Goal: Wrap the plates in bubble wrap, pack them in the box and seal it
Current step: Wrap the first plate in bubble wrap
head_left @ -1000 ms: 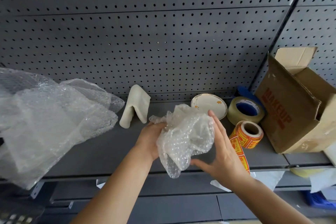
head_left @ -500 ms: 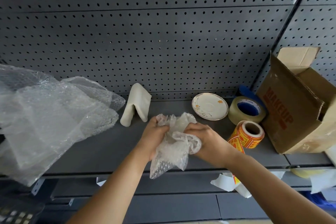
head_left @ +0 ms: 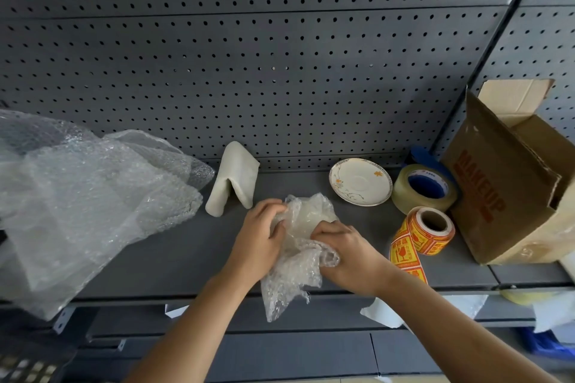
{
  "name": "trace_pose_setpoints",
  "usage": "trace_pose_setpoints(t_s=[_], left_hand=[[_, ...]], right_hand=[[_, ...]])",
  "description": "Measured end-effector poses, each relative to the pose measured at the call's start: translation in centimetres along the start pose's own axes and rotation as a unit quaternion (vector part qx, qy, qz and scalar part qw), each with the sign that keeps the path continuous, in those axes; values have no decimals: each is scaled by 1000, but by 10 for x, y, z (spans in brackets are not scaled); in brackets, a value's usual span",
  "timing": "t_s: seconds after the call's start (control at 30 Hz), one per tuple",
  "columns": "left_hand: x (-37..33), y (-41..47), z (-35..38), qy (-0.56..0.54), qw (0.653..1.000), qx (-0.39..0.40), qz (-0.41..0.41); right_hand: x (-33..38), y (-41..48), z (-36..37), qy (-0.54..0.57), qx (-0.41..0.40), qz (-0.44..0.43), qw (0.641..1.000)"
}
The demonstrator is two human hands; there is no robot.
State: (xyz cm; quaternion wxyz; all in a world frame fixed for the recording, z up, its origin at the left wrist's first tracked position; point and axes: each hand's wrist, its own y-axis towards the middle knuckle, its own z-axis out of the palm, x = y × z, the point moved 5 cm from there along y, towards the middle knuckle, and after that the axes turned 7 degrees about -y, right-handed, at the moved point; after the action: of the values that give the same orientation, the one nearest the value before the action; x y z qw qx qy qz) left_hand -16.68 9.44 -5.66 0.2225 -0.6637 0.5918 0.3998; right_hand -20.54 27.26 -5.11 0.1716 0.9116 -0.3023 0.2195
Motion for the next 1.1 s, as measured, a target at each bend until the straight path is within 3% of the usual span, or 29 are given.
trace_pose_setpoints(t_s=[0.13, 0.3, 0.43, 0.67, 0.8, 0.97, 1.1], left_hand=[[-3, -19, -5, -9, 990, 141, 13], [-11, -41, -15, 76, 939, 331, 50], [-8, -46, -20, 173, 896, 407, 44], [-5, -37, -33, 267, 835, 474, 86], [-3, -29, -34, 331, 819, 446, 147], [-2, -15, -27, 205, 904, 319, 198], [0, -5, -13, 153, 955, 194, 165]], right_hand=[[-6, 0, 1, 10, 34, 24, 999], [-7, 5, -3, 26, 82, 58, 995], [-6, 10, -5, 26, 134, 70, 988], [-8, 11, -9, 61, 157, 111, 980], [-10, 10, -12, 87, 165, 142, 972], [0, 12, -15, 82, 183, 143, 969], [-2, 13, -12, 61, 175, 168, 968]])
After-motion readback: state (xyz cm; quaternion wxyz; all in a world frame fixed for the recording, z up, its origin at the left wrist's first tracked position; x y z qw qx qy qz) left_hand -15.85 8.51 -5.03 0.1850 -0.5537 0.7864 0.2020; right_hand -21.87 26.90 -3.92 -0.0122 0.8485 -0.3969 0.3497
